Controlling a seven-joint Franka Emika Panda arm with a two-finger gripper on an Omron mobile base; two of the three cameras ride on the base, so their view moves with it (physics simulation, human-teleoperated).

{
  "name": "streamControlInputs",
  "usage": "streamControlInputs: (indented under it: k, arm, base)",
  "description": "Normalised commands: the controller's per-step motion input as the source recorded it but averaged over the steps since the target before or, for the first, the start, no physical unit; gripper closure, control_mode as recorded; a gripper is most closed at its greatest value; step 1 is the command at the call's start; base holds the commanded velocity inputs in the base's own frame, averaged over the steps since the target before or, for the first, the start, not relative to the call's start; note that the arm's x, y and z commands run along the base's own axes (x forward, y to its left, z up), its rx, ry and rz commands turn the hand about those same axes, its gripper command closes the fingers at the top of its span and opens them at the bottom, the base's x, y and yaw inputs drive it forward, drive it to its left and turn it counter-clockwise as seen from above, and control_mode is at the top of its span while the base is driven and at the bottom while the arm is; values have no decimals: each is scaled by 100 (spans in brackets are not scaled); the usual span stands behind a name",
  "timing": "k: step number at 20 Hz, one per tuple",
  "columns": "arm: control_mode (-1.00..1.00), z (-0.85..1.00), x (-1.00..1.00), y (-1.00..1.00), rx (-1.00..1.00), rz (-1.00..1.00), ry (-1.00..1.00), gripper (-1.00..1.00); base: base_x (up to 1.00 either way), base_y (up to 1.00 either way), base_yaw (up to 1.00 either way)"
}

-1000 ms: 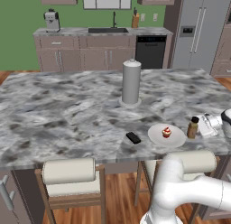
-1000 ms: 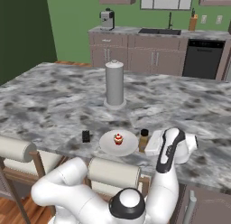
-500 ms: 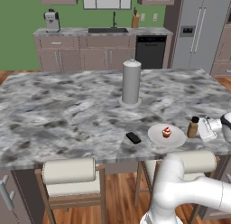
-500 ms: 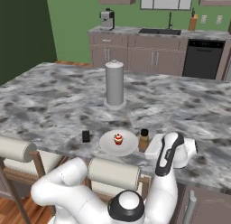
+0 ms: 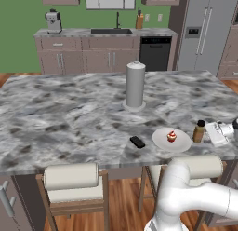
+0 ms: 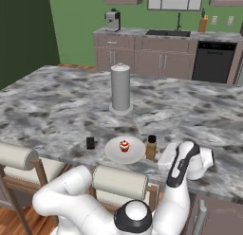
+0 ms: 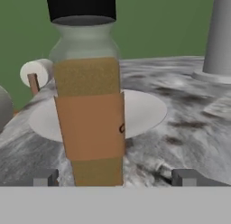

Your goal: Take the cinnamon bottle from the cabinet and place it on the dining table, next to the plate with the cupcake. Then take the chocolate from the dining counter and place it on the cupcake plate.

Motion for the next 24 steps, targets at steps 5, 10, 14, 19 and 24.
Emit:
streamControlInputs:
  k: [5, 10, 14, 19, 24]
  arm:
    - [-100, 4, -24, -20, 0, 0, 0, -100]
    - [-100, 25, -47, 5, -7, -3, -2, -100]
    - [-100, 41, -41, 16, -18, -9, 0, -100]
    - [-100, 49, -42, 18, -22, -12, 0, -100]
    - [-100, 49, -41, 23, -21, -21, 0, -100]
  base:
    - [0, 0, 0]
    - [0, 0, 0]
    - [0, 0, 0]
    - [0, 0, 0]
    - [0, 0, 0]
